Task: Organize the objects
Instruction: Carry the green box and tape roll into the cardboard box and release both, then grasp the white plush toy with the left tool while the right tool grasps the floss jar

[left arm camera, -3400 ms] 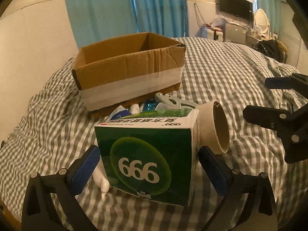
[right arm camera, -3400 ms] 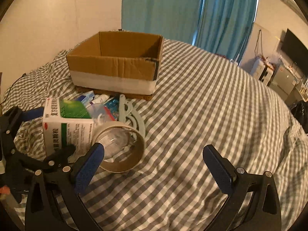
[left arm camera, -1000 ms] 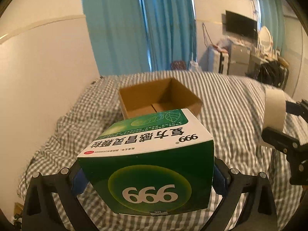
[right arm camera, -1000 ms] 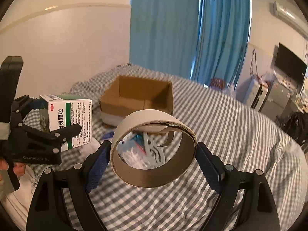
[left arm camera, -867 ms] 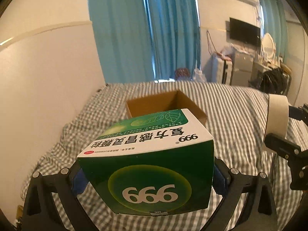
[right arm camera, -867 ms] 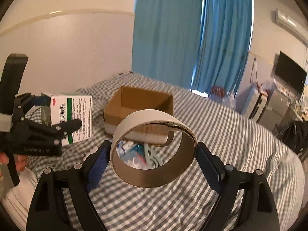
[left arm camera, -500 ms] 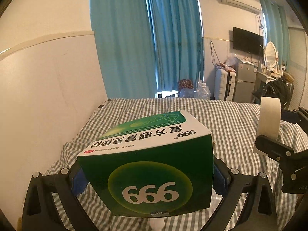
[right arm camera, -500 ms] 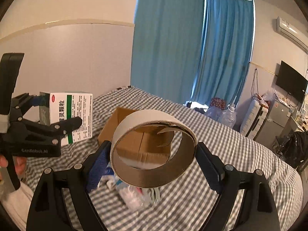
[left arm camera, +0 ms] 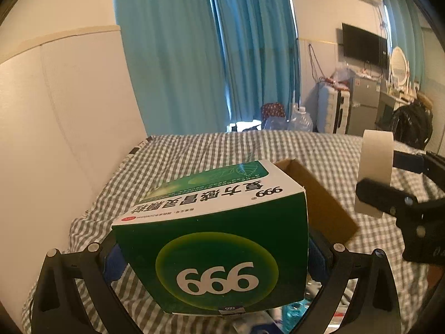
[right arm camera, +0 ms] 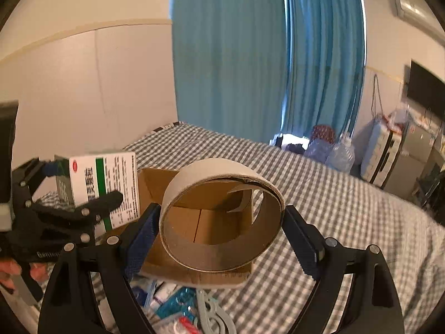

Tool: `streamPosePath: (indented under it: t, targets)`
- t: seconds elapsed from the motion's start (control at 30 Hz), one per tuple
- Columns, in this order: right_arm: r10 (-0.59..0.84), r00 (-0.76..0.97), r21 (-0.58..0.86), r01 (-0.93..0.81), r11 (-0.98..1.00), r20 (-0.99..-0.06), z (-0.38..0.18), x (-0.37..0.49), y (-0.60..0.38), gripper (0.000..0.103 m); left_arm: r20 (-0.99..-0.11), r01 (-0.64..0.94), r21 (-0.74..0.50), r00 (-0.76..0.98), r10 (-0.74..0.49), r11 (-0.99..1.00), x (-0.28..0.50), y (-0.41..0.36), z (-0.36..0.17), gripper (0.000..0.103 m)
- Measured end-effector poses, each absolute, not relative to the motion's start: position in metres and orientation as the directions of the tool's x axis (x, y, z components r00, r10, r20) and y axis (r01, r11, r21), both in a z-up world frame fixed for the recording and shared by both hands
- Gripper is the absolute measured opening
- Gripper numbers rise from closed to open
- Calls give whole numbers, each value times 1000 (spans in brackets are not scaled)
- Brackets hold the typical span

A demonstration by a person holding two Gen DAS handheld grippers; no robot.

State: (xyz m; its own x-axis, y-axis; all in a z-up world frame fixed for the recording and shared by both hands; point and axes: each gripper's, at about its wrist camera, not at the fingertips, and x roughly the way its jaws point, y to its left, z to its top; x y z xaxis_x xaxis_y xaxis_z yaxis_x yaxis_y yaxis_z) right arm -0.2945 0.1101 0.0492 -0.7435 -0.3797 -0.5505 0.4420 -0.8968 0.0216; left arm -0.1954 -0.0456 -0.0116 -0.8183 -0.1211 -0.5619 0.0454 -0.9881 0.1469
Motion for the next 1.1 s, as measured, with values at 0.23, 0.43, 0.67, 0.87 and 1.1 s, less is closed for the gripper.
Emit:
streamPosePath:
  t: [0.23, 0.43, 0.67, 0.87, 1.1]
  targets:
    - [-345, -706, 48, 405, -913, -619, 7, -334, 101, 87, -574, 0, 167, -813, -97, -986, -215, -48, -40, 102]
    - [-387, -686, 118, 406, -906, -616, -1, -345, 103, 90, -556, -59, 171, -830, -47, -984, -207, -44, -33, 102]
    - [-363, -752, 70, 392, -917, -551, 34, -322, 113, 103, -552, -64, 125, -834, -15, -990, -196, -38, -1, 103]
    - [-348, -773, 50, 381, -923, -531, 75, -280, 131, 103, -521, -52, 93, -854, -4, -994, -167, -38, 44, 103]
    - [-352, -778, 41, 389, -920, -520, 105, -222, 160, 103, -523, -11, 55, -852, -19, -998, -120, -42, 66, 103]
